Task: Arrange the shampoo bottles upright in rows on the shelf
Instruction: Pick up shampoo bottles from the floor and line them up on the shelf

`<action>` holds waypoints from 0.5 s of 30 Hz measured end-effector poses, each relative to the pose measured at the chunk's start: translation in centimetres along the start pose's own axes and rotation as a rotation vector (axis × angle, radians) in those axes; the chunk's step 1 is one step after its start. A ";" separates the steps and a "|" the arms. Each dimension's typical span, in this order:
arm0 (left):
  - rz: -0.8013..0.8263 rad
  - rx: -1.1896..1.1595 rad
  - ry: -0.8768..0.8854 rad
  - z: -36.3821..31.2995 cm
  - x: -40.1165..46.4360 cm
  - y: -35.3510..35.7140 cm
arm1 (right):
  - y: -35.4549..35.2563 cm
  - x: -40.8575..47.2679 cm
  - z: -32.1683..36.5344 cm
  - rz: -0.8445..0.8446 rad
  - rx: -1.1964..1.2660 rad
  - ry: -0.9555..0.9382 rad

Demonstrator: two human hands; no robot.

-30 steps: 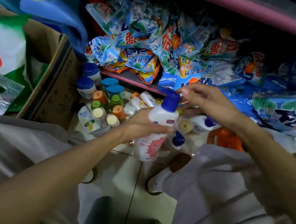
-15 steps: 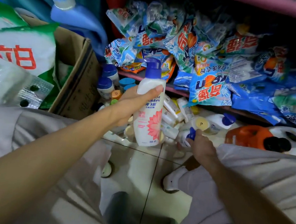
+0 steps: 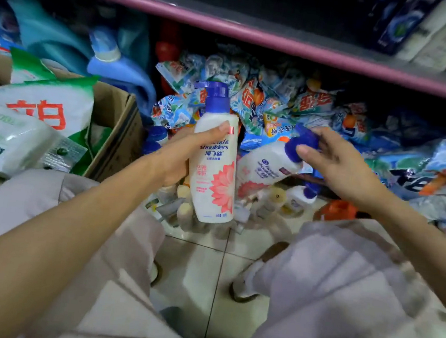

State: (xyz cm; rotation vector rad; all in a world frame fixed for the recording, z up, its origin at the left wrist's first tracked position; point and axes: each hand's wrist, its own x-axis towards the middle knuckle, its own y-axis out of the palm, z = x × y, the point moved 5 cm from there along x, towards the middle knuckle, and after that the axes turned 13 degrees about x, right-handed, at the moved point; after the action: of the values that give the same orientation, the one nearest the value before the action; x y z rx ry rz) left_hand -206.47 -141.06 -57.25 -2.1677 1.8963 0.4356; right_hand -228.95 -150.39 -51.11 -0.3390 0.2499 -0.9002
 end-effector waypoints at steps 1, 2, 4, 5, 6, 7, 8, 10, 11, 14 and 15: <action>0.006 0.005 0.024 -1.1 -0.3 0.3 | -0.5 0.0 1.9 -0.019 0.129 -0.033; 0.012 0.005 0.049 -2.3 -0.7 0.7 | -0.8 0.2 3.7 -0.032 0.236 -0.051; 0.029 0.005 0.096 -4.6 -1.5 1.2 | -1.0 0.5 6.7 -0.055 0.362 -0.074; 0.041 0.008 0.116 -5.8 -1.9 1.4 | -1.0 0.6 8.0 -0.061 0.382 -0.092; 0.053 0.013 0.132 -6.8 -2.5 1.6 | -1.0 0.7 9.2 -0.066 0.382 -0.107; 0.062 0.021 0.146 -7.8 -2.9 1.7 | -1.0 0.7 10.2 -0.076 0.356 -0.119; 0.069 0.032 0.159 -8.7 -3.4 1.9 | -1.0 0.8 11.0 -0.087 0.337 -0.118; 0.070 0.047 0.204 -10.6 -4.1 1.9 | -1.8 1.4 12.0 -0.157 0.284 -0.106; 0.057 0.052 0.236 -11.7 -4.4 1.8 | -2.5 2.1 12.5 -0.202 0.264 -0.102; -0.035 0.053 0.326 -14.9 -4.3 0.6 | -6.1 4.9 14.3 -0.442 0.455 -0.053; -0.071 0.055 0.352 -15.9 -4.0 0.1 | -7.3 5.8 14.8 -0.543 0.564 -0.004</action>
State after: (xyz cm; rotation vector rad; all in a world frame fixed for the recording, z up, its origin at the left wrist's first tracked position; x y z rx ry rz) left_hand -205.86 -143.10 -41.02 -2.3912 1.9621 -0.0154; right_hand -225.61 -156.50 -35.08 0.1281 -0.1154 -1.4553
